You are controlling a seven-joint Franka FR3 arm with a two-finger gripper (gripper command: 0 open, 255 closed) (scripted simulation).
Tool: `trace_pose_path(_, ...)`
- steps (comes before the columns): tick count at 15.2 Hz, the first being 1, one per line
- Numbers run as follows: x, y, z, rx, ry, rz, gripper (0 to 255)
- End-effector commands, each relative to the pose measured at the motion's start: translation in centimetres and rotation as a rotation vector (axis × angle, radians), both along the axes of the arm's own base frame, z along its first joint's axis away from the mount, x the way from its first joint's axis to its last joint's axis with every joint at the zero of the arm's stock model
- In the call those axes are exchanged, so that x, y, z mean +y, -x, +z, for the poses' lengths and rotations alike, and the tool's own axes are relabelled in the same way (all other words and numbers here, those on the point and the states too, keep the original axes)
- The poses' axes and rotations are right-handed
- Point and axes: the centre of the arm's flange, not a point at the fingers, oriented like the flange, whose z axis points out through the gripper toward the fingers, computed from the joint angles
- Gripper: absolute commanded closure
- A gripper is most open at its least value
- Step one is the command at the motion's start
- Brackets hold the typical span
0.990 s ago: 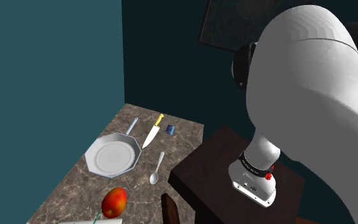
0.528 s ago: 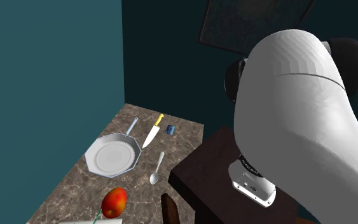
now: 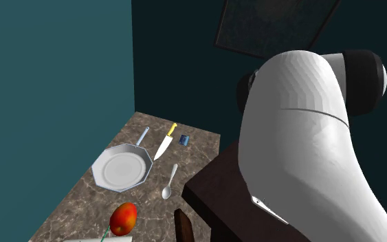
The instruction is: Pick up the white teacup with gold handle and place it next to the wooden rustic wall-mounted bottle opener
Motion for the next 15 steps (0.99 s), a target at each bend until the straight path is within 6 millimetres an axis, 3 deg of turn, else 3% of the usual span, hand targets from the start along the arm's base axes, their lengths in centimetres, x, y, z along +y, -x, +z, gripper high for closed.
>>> trace_pose_path(1,0.0,0.1,-1.1,0.000,-0.001,0.000,255)
trace_pose_path(15,0.0,0.1,-8.5,0.000,-0.001,0.000,255)
